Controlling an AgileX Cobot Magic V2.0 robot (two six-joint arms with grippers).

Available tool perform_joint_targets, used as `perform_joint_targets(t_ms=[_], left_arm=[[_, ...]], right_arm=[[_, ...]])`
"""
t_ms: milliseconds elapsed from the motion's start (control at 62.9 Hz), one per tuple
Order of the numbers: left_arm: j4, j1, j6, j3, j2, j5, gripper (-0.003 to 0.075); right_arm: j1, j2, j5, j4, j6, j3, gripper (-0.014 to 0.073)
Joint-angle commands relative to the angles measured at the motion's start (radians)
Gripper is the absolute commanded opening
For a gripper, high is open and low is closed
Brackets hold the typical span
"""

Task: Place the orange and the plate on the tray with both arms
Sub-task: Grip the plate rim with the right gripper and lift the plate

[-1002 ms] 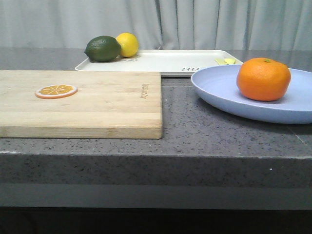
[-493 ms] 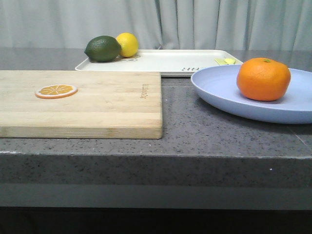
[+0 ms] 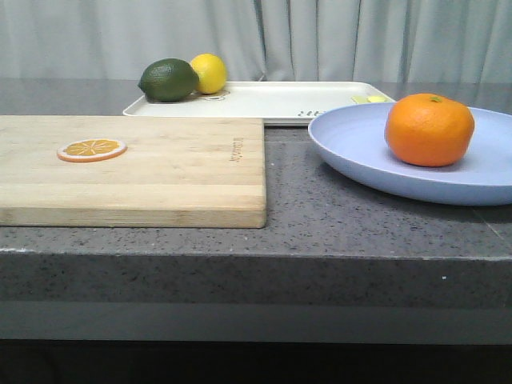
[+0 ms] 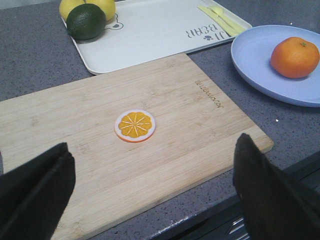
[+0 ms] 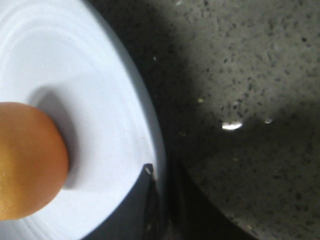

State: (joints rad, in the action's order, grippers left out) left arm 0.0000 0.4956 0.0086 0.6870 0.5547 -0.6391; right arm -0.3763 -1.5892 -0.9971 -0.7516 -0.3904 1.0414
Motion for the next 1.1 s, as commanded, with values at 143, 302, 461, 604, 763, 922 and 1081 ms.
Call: perform_joint_targets(t_ms=[143,302,461,604,763,922,1081], left_arm=[[-0.007,0.0,-0.009,0.025,0.003,0.071,0.0618],[-0.007,0.0,-0.009,0.025,0.003,0.071,0.0618],[-0.007,0.0,-0.009,0.025,0.003,0.071,0.0618],[-0.007,0.0,-0.009,0.025,0.003,0.071,0.0618],[-0.007,0.0,-0.009,0.025,0.003,0.071,0.0618],[-0.007,0.0,-0.009,0.025,0.003,0.071,0.0618],[-0.007,0.0,-0.009,0.025,0.003,0.073,0.0618]], right_arm=[[-0.002,0.034,-0.015,-0.092,-0.014,0.029,-0.0063],[-0.002,0.034,-0.025,-0.109,-0.014,0.029,-0.0063],[-0.002,0.034,-0.039,-0.148,-0.014,0.029,-0.0063],[0.0,0.034,-0.047,-0.175,0.0,0.029,-0.0064],[0.018,0.034,-0.024,-0.175,0.08,0.031,-0.0065],[0.063,0.034,0.009,-0.175,0.113,0.055,-0.0065],[0.132,0.034,0.04,-0.175,0.191,0.143,-0.0065]])
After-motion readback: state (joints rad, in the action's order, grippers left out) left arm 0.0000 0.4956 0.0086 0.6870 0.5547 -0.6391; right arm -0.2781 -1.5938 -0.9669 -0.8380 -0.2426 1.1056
